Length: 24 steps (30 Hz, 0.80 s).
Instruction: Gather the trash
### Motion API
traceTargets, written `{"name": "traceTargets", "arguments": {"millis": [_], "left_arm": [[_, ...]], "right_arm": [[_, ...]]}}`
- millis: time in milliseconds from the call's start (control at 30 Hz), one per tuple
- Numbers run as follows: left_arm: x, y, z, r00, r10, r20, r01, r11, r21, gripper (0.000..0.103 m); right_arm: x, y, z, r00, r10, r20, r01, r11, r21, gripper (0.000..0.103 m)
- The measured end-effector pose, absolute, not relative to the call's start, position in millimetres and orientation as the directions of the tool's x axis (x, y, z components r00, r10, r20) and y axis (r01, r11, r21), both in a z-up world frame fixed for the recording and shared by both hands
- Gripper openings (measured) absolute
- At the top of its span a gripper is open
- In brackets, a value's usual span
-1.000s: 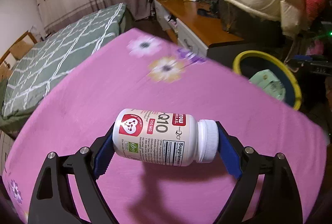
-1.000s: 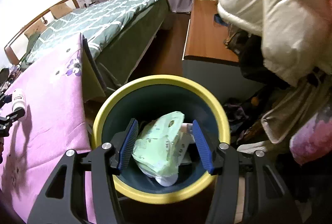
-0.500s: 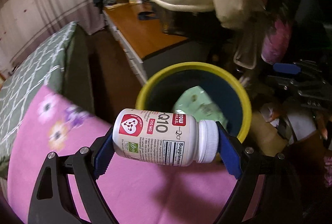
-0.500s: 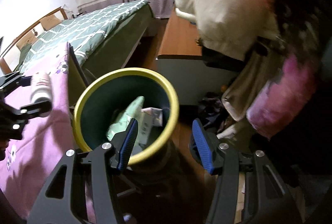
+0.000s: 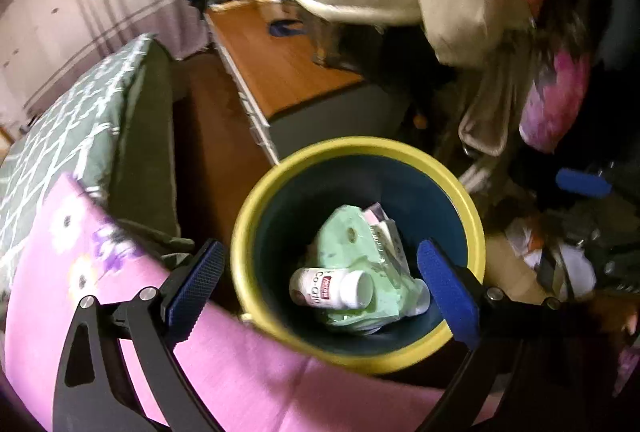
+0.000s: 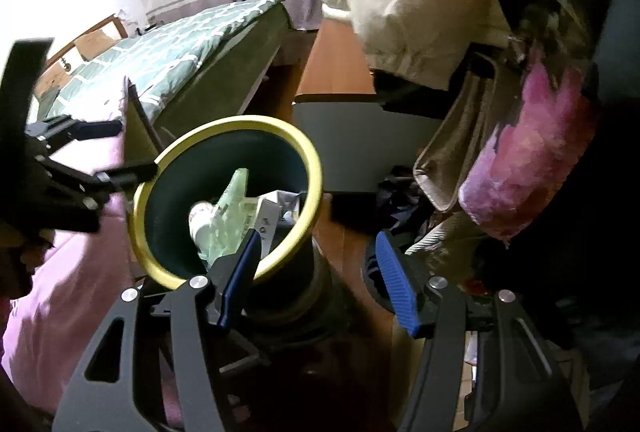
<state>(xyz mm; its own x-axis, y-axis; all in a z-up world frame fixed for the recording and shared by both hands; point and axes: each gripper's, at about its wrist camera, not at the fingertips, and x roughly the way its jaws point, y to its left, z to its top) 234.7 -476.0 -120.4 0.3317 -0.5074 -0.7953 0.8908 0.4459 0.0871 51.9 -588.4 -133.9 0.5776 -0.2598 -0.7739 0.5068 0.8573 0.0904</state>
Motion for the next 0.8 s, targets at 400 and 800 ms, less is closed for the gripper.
{"name": "traceTargets", "arguments": {"millis": [400,800], "left_arm": [[190,-257,-36,0.65,-0.454,-0.609,0.596,0.802,0.039,0.098],[109,-58,-16,0.848,-0.13,-0.514,0.127,0.991,-0.041,0.098]], "right_arm": [[77,-503,-108,0.674,-0.134,-0.726,0.297,0.949,0.101,0.064],[73,-418,-63,0.788,-0.072,-0.611,0.163,0.982,0.094,0.075]]}}
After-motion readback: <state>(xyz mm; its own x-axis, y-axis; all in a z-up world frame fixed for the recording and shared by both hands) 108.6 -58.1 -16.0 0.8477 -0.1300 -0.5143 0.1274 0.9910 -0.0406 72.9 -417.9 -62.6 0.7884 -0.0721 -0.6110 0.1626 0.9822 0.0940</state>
